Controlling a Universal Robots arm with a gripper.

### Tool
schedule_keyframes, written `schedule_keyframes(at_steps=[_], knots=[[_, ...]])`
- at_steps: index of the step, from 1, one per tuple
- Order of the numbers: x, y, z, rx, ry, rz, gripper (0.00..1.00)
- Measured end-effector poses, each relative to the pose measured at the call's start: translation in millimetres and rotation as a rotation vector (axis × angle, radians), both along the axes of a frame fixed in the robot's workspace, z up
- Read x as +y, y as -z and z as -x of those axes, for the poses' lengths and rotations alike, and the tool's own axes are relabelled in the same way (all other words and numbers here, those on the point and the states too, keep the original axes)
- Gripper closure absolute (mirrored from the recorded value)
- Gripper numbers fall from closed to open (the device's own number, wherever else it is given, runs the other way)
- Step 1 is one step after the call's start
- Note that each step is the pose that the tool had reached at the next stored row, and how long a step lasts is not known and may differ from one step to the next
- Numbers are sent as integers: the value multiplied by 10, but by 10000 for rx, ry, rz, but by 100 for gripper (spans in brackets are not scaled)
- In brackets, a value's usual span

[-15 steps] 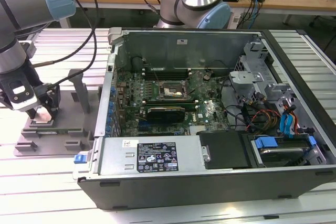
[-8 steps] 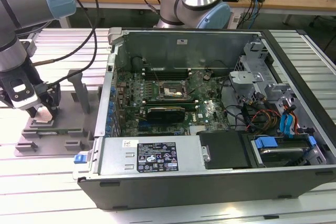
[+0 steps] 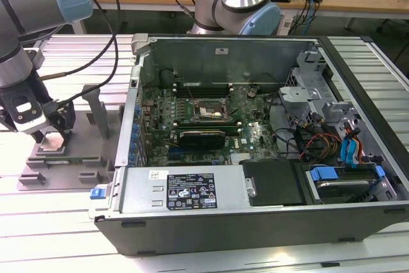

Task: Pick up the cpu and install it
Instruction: 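Pick up the cpu and move it towards the insertion slot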

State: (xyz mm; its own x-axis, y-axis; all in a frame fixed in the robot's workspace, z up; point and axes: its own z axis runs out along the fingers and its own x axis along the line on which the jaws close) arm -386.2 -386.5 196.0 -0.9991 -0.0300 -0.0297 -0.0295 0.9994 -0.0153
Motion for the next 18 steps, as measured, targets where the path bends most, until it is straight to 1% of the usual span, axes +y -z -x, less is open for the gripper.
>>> schedule_keyframes(at_steps=[3,5,9,10,11,12,13,14,15,16,18], knots=[[16,3,19,-2,1,3,37],[17,18,38,-2,-1,3,37],[16,46,48,0,-1,4,37],[5,48,51,-1,1,3,37],[-21,47,53,-1,0,-1,37],[-27,48,53,0,0,-8,37],[-28,50,54,-2,1,-22,37],[-30,50,54,0,0,-107,37],[-31,50,54,0,0,-160,37],[-30,53,54,-1,1,-185,37],[-36,58,54,0,-1,-186,37]])
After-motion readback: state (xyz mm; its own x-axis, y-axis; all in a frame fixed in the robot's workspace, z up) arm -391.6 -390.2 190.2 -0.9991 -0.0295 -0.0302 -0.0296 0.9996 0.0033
